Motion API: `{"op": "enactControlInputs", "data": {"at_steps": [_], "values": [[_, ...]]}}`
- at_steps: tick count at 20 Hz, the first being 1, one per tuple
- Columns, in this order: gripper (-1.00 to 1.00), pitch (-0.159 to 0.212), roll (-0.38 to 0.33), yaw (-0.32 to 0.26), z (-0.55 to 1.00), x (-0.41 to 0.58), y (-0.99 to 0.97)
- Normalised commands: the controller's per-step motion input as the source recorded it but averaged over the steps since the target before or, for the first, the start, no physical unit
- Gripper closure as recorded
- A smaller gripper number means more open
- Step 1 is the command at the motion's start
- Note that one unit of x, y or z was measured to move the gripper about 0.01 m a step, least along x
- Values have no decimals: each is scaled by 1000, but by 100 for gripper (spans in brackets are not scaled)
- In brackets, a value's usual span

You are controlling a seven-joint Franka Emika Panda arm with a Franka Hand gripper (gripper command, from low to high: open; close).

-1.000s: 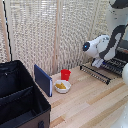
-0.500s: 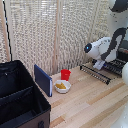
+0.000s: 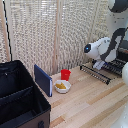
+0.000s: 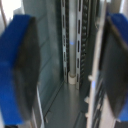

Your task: Gently stretch your hand towards the oven tray's handle, obtaining a firm grip, and draw it cautiously out of the oven. Transition your grip to the hot dog bowl, gingerly seizing the edge, and elevate it from the surface. Hover the bowl over the tray, delicately lower it, and temper your grip, establishing the bowl's equilibrium.

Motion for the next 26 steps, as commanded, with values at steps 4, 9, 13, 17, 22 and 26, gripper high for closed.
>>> {"op": "enactControlInputs", "data": {"at_steps": [4, 9, 13, 17, 22, 26], "values": [[100, 65, 149, -2, 0, 23, -3], [100, 78, 214, -61, 0, 6, 271], [100, 57, 136, -87, -44, 0, 732], [100, 16, 34, -77, -86, 0, 852], [100, 2, 7, -75, -78, -23, 866], [100, 1, -7, -75, -107, -79, 819]]}}
